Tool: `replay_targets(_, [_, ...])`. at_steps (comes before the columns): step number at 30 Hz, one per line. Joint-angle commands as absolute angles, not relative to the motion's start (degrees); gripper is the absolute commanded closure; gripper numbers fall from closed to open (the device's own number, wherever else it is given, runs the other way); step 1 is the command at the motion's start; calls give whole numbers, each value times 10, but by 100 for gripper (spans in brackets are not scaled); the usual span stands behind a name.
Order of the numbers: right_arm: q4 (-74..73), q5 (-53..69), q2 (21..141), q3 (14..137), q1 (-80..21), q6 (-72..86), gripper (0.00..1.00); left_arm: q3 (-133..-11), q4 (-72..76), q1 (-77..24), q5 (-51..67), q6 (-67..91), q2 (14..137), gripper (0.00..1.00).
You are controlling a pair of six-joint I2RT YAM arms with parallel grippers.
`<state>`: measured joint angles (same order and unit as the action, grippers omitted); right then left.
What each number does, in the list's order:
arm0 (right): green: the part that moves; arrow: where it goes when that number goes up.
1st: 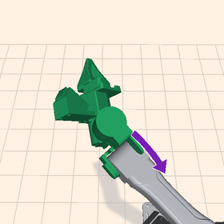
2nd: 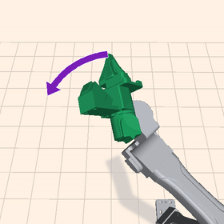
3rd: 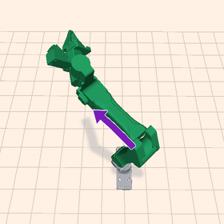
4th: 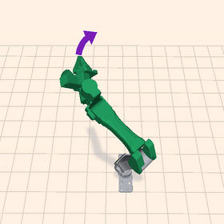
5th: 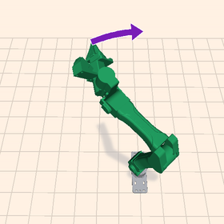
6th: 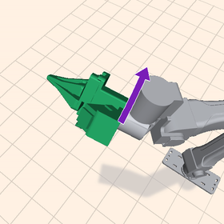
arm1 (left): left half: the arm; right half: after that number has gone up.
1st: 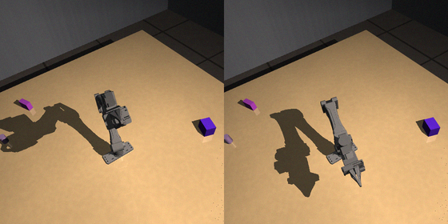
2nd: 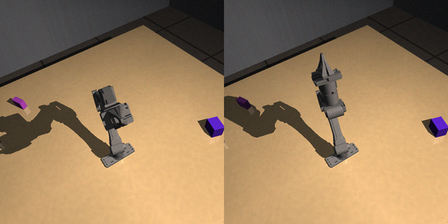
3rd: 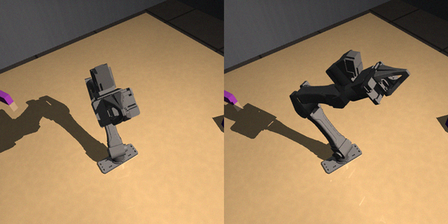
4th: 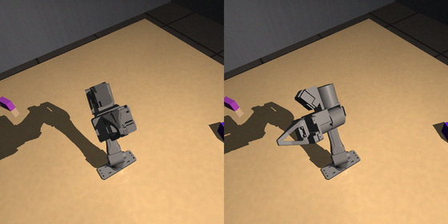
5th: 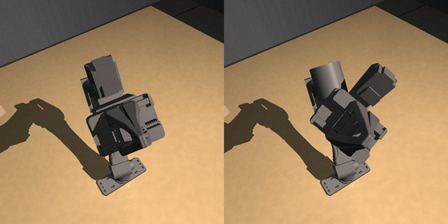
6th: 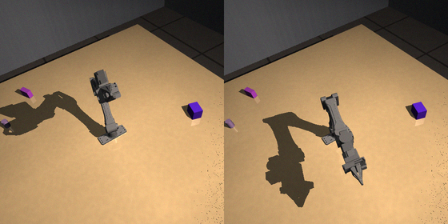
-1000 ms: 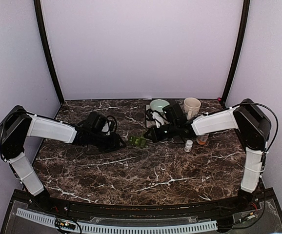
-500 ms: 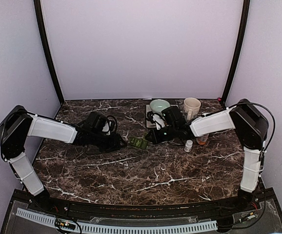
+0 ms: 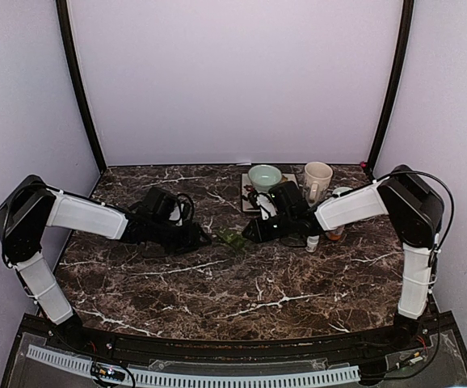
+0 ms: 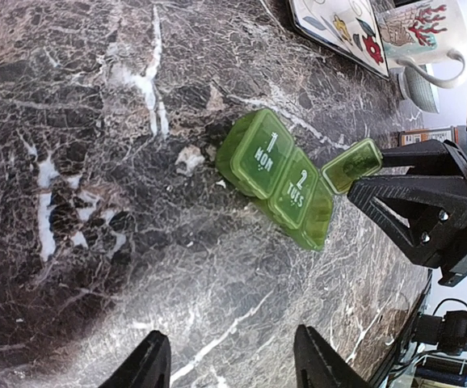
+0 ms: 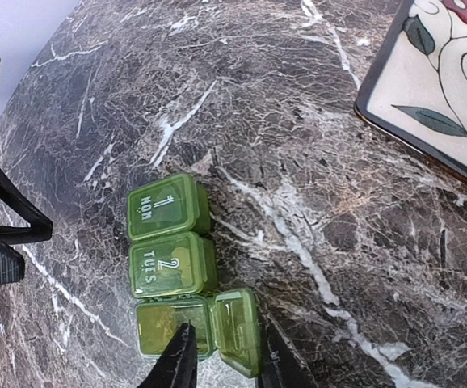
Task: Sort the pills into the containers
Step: Place the pill container at the center of the board.
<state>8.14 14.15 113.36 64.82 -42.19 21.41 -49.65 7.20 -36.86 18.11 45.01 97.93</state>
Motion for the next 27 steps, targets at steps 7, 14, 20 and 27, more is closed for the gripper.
replay_targets(7, [86,110,1109,641,-420,211,64,-477,86,-367,178,449,964,38])
replay_targets(14, [61,65,1066,632,-421,199,61,-451,119,-367,163,446,932,35])
replay_targets(20, [28,12,1026,632,-432,188,58,-422,157,-370,128,416,874,30])
replay_targets(27, [-19,-90,971,630,-460,174,57,-371,239,-391,39,349,774,19])
